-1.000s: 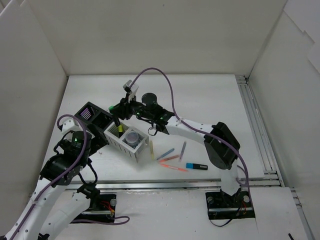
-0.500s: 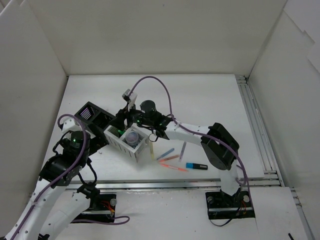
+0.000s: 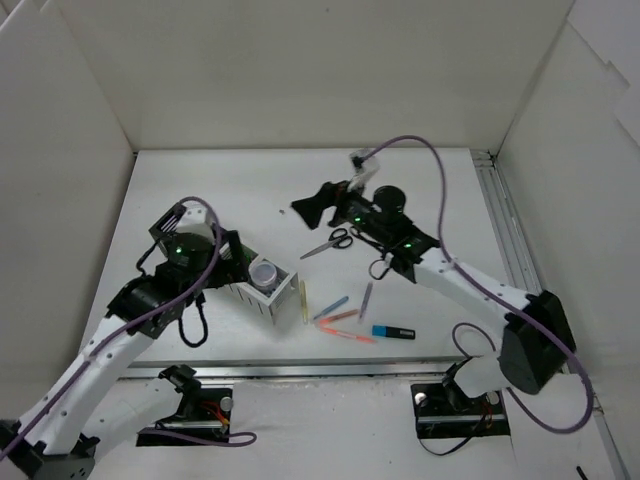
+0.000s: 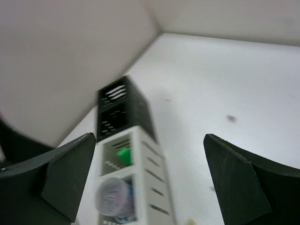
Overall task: Sort the stationery into containers
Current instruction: Pick up the pen from the center of the board.
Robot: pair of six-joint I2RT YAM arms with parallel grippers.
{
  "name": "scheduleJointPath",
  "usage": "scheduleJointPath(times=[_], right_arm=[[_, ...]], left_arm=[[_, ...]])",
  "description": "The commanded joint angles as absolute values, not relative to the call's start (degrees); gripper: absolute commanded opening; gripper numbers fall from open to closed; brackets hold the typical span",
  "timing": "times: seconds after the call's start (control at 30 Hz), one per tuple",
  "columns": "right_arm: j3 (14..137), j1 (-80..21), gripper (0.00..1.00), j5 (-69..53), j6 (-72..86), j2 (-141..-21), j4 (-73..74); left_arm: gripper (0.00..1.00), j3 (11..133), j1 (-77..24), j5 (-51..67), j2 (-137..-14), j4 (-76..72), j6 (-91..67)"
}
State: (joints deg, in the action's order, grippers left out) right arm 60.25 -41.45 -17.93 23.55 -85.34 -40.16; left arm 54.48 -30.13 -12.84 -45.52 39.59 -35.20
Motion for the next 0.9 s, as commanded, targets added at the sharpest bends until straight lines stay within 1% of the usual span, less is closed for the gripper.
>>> scheduleJointPath(times=[0.0, 0.03, 0.07, 0.1, 0.13, 0.17, 0.2, 0.3, 0.37, 0.4, 0.53, 0.6, 0.7, 0.83, 0.87], right_arm=[[56.43, -33.94, 0.98, -8.90, 29.97, -75.70, -25.72], [55.47, -33.14, 0.98, -6.79, 28.58, -71.50, -20.10], [55.20, -32.70, 0.98, -2.07, 26.91, -69.63, -15.17], [55.11, -31.65, 0.98, -0.28, 21.41, -66.04, -5.02], [55.02, -31.38, 0.98, 1.48, 17.88, -64.44, -0.40], [54.93, -31.64, 0.98, 1.15, 14.45, -63.21, 4.61], [55.02, -31.90, 0.98, 0.45, 8.58, -61.45, 13.79], [54.93, -34.87, 0.98, 1.40, 5.55, -62.65, 27.02], [55.28, -37.17, 0.98, 2.02, 8.16, -65.29, 29.61], [55.81, -38.31, 0.98, 1.33, 8.96, -68.44, 31.45], [59.14, -39.72, 0.98, 3.60, 12.21, -75.75, 36.99], [60.20, -40.25, 0.98, 8.51, 14.40, -79.34, 40.40], [62.31, -42.18, 0.98, 9.84, 12.67, -83.13, 42.09], [64.51, -45.52, 0.98, 17.82, 4.40, -87.01, 46.40], [64.42, -45.79, 0.98, 18.02, 3.00, -87.36, 46.15]], left_arm=[[1.00, 61.69, -35.93, -10.37, -52.10, 32.17, -26.47], [1.00, 62.57, -37.69, -9.85, -55.34, 31.56, -23.50], [0.99, 64.14, -39.18, -9.58, -56.94, 30.16, -22.34], [1.00, 64.60, -41.55, -8.97, -59.13, 29.28, -21.45], [1.00, 64.77, -42.18, -8.01, -60.02, 28.31, -20.58], [1.00, 64.78, -42.19, -6.95, -60.64, 26.30, -19.26], [0.99, 64.43, -42.71, -4.07, -61.25, 25.24, -18.55], [1.00, 62.23, -42.71, -0.71, -60.56, 20.84, -16.62], [1.00, 61.27, -42.71, -0.70, -59.86, 19.87, -16.44], [1.00, 61.00, -42.71, -0.79, -59.16, 19.95, -16.44], [1.00, 60.38, -42.71, -3.07, -57.66, 21.53, -17.14], [1.00, 58.98, -42.71, -3.60, -56.52, 21.36, -17.23], [0.99, 58.10, -42.71, -5.09, -55.73, 21.88, -17.32], [1.00, 57.13, -42.71, -6.24, -55.02, 22.41, -17.40], [0.99, 56.78, -42.71, -6.41, -54.85, 22.41, -17.40]])
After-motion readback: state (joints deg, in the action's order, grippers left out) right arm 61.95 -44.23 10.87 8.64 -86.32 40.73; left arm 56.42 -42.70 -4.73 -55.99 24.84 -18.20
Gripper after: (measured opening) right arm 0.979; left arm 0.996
